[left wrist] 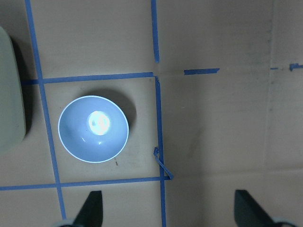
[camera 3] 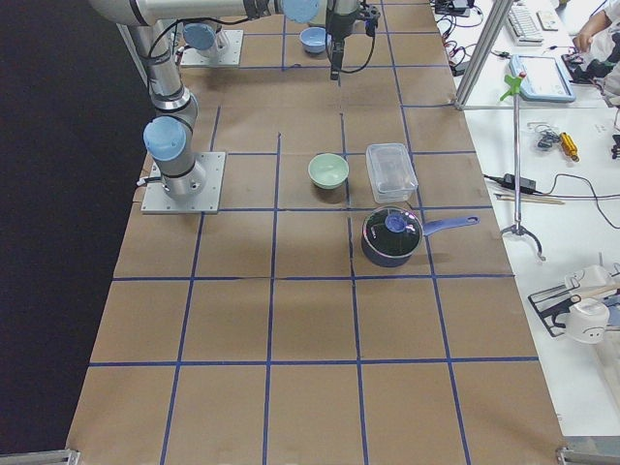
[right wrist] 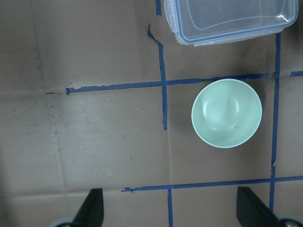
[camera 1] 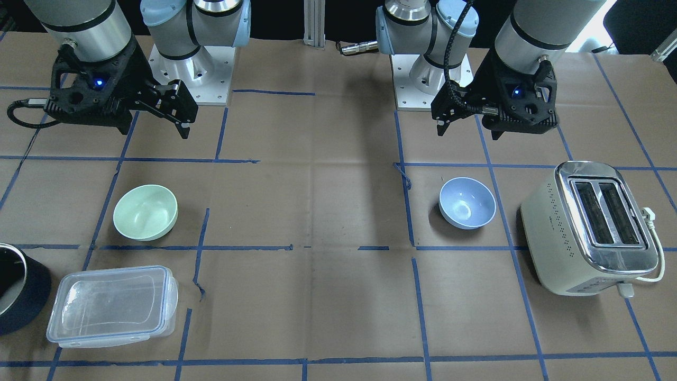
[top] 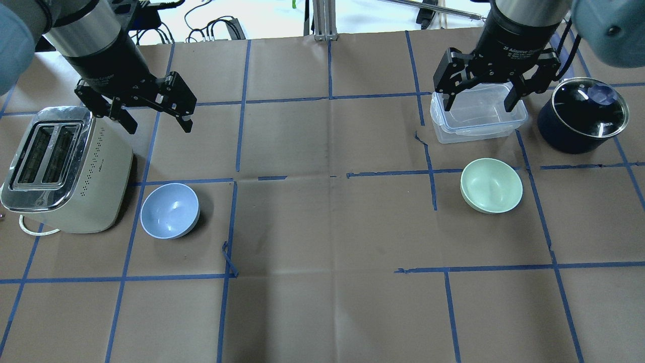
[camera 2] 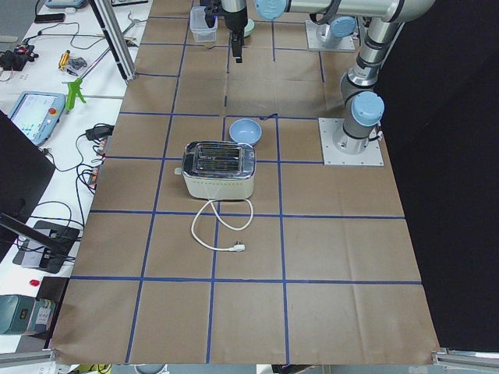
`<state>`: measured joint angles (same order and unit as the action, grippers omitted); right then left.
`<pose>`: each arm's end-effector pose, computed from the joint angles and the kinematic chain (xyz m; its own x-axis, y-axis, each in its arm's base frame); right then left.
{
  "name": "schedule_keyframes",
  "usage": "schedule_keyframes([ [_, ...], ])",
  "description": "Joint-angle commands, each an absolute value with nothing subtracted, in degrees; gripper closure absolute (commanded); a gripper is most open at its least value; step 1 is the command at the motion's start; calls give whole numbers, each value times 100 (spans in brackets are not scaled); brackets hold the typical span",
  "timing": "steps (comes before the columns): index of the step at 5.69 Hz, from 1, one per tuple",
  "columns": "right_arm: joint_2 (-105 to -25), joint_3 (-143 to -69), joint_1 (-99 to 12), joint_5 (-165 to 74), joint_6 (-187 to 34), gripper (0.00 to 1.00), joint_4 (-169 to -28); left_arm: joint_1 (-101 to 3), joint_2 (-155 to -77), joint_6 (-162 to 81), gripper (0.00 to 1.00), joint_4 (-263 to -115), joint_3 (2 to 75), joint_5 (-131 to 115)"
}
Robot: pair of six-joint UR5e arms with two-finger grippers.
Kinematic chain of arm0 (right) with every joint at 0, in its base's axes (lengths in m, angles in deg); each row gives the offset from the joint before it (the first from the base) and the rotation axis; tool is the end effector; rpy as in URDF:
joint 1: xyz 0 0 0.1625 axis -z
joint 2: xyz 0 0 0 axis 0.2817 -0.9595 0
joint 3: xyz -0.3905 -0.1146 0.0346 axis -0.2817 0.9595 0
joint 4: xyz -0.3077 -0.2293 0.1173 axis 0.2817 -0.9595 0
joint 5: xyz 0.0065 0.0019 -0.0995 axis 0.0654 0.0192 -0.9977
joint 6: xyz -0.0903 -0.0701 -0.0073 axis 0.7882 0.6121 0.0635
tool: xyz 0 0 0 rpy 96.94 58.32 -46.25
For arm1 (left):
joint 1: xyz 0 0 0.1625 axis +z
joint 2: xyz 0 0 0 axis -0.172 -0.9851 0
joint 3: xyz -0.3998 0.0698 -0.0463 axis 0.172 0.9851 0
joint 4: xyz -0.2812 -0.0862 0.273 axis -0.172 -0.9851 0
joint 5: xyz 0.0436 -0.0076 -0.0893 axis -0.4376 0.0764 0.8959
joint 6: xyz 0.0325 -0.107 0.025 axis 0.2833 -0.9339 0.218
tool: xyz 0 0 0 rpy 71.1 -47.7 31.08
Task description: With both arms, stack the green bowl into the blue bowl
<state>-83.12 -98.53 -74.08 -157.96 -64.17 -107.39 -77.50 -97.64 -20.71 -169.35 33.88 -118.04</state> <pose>0.1383 -0.4873 0.4703 -0.9978 0.0664 -0.0082 0.0661 0.9972 0.0344 -0.1143 -0.4823 0.4642 -0.9986 0.0433 0.0305 0.0455 0.9961 0.0760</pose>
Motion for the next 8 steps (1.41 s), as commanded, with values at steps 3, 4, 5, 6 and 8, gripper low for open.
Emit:
schedule_keyframes([
  [3,-8304,-9853,-7416,-15796,-6416,0,-10739,-7737,-9721,-2081,2,-16930,3461,-11781],
  [4,-8304,-9862,-7399,-15770,-6399,0,-10739,-7737,-9721,-2115,2,-16930,3461,-11772],
  [5,-8304,-9880,-7347,-15787,-6190,0,-10739,-7737,-9721,-2072,2,-16930,3461,-11772],
  [6,-8304,-9880,-7285,-15813,-6135,0,-10730,-7737,-9808,-2124,2,-16921,3461,-11763],
  [8,-8347,-9880,-7136,-15814,-5856,0,-10704,-7737,-9747,-2072,2,-16930,3461,-11763],
])
